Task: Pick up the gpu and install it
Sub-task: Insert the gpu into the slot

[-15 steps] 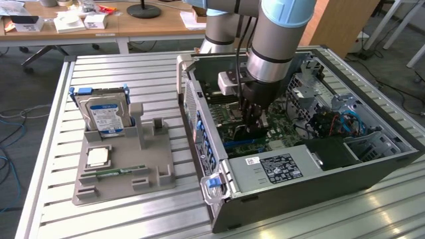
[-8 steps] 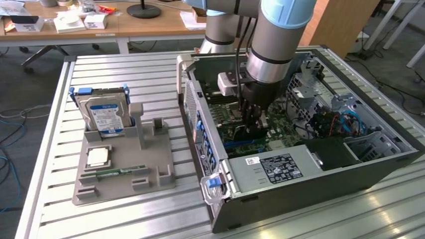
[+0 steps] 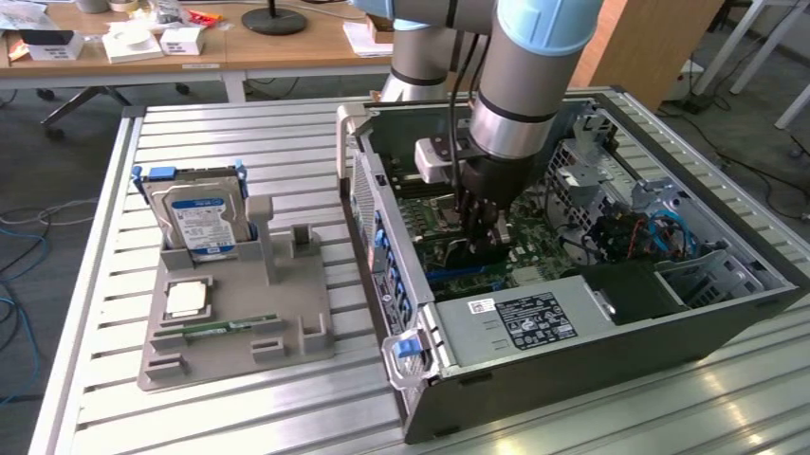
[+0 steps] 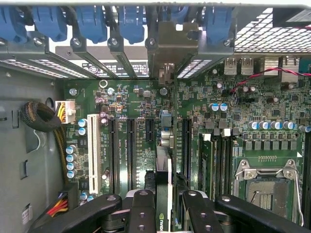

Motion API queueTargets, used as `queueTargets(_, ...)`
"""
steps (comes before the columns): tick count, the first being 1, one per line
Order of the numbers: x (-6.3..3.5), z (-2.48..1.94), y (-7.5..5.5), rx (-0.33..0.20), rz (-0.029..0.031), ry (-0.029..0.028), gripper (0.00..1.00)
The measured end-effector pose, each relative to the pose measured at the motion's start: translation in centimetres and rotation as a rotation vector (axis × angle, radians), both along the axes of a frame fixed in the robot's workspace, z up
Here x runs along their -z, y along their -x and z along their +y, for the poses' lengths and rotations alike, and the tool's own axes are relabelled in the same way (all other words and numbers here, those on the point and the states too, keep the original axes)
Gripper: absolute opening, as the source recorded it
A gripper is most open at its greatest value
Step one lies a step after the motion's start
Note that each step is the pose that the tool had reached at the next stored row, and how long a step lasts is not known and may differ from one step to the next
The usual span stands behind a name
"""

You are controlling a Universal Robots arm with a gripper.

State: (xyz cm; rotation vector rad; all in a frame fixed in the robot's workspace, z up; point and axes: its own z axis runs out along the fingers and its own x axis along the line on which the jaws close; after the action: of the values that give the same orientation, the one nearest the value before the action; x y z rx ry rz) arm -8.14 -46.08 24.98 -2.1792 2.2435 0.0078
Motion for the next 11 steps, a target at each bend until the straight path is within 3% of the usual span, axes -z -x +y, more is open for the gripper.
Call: queueTargets(11, 0.04, 0.0, 0.11, 0.0, -0.0001, 0.0001, 0.26)
